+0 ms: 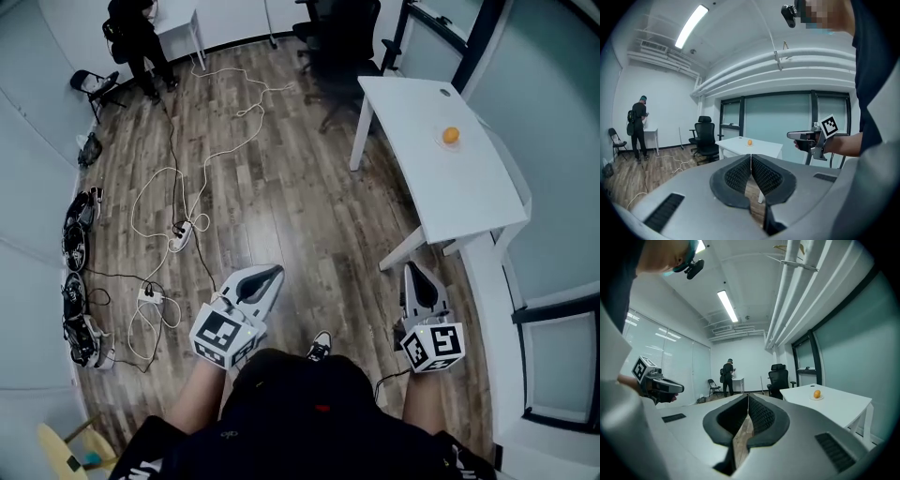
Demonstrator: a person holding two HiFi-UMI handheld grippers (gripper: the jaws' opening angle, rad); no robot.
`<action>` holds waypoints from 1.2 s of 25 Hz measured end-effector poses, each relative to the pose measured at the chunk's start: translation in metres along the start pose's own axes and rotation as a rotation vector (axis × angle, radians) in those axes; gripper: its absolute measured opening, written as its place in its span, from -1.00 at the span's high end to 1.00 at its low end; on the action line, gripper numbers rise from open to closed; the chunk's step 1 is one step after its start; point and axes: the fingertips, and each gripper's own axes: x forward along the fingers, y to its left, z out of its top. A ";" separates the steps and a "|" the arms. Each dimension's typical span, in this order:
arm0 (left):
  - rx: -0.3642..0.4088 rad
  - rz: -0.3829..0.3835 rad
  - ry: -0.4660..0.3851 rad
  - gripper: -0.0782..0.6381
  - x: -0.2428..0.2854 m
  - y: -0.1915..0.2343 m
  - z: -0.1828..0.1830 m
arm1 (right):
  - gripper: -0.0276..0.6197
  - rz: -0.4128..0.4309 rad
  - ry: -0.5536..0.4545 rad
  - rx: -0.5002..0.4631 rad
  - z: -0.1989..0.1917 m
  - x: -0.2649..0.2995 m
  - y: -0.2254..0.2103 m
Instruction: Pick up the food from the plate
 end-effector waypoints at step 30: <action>0.060 -0.279 0.021 0.72 0.263 0.217 0.050 | 0.84 -0.250 0.107 -0.151 0.025 0.272 -0.127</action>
